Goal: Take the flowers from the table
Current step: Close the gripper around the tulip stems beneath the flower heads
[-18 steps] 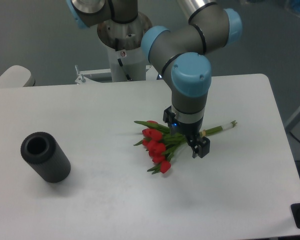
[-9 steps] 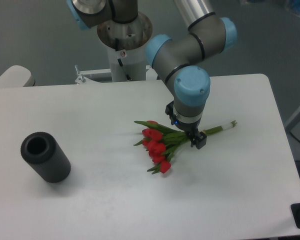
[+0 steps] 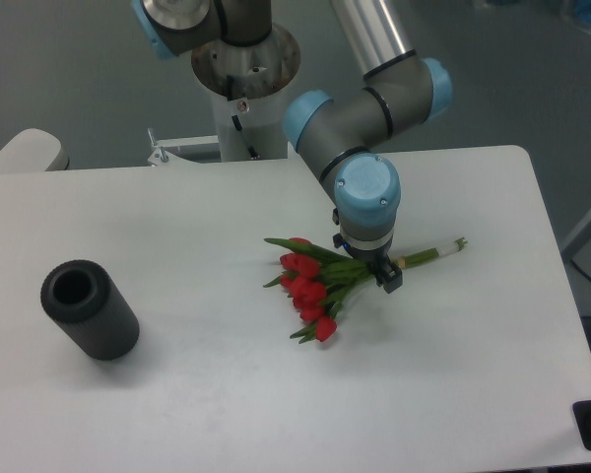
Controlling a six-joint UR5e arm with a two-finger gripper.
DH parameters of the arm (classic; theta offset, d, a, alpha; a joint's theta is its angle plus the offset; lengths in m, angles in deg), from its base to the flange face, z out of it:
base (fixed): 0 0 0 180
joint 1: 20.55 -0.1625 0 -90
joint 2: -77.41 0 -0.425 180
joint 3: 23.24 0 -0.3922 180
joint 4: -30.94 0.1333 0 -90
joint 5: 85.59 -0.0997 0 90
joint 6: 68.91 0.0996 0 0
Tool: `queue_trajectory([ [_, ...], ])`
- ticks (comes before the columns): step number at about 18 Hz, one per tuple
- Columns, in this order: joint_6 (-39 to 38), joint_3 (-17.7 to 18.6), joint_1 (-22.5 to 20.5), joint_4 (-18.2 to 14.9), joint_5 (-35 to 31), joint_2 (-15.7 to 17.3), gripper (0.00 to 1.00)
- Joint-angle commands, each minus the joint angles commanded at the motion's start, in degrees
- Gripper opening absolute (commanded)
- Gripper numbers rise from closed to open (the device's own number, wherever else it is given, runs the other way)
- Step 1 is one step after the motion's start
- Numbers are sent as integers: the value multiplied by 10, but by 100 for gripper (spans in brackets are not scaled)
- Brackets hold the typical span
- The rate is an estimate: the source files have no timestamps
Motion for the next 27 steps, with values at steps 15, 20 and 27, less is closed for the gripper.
queue_trajectory([
  [15,3,39,3,50,21,-32,100],
  [20,6,35,3,59,23,-33,56],
  [27,11,26,0,57,35,-30,32],
])
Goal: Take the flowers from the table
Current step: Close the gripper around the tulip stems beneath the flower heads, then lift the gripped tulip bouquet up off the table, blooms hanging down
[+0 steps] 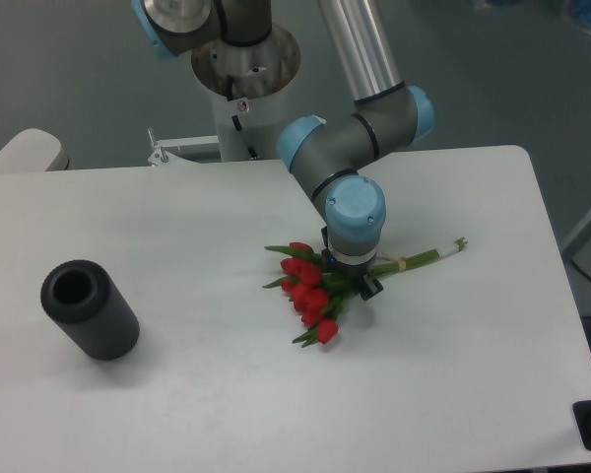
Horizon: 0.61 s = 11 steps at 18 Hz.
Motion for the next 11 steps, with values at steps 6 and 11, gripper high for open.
queue_trajectory([
  [6,11,-17,-3,-10,-1,11,31],
  [11,16,-91,-1,-68,103,40,31],
])
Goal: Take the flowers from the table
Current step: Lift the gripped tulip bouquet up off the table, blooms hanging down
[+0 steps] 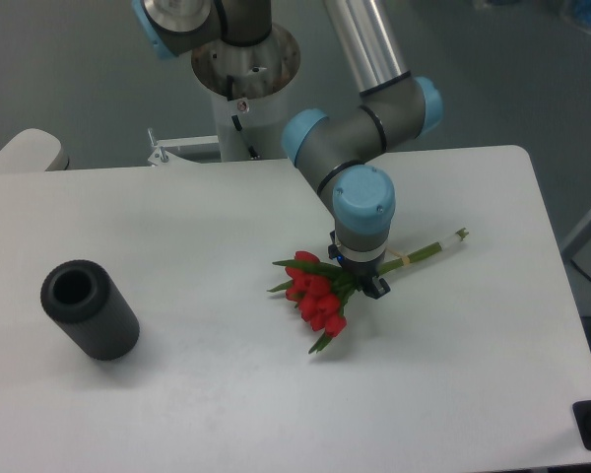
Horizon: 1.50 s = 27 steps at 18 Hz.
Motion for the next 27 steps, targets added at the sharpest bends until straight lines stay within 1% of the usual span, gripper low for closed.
queue_trajectory([
  [2,-1,-37,-2,-8,81,0,31],
  [3,-9,-51,-2,-12,106,0,31],
  [5,-10,-76,-2,-31,122,-1,31],
  [6,-10,-85,-2,-33,128,-2,31],
  [7,-10,-93,-2,-33,147,-2,31],
  [9,-18,-104,-3,-33,207,-4,31],
  [11,-51,-105,-7,-27,251,-6,31],
  [14,-102,-124,-13,-26,331,-14,31],
  [16,-119,-134,-21,-26,379,-18,31],
  [19,-118,-138,-34,-26,407,-17,31],
  [27,-119,-136,-35,-25,413,-9,31],
])
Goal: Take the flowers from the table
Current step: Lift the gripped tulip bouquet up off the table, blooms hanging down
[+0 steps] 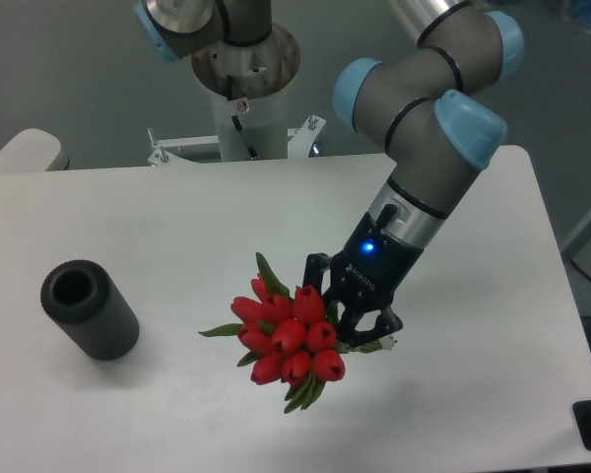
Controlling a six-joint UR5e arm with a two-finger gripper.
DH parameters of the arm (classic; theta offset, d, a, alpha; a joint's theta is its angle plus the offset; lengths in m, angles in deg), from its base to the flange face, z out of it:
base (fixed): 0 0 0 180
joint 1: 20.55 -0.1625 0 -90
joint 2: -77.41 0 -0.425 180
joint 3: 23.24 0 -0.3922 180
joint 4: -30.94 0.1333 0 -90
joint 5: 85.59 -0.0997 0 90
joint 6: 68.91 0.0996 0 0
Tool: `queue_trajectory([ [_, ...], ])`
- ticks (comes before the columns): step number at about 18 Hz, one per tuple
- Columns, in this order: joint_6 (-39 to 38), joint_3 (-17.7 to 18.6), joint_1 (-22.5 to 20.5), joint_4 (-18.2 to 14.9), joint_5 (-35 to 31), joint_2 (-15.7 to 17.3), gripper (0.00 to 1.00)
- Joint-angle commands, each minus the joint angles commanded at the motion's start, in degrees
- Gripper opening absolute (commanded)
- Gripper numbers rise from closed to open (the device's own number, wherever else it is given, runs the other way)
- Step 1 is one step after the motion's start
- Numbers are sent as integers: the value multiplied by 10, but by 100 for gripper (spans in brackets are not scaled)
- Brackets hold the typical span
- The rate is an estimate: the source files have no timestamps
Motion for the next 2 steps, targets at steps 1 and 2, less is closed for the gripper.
queue_trajectory([
  [1,-1,0,1,0,4,1,31],
  [2,-1,-1,1,0,8,2,31],
])
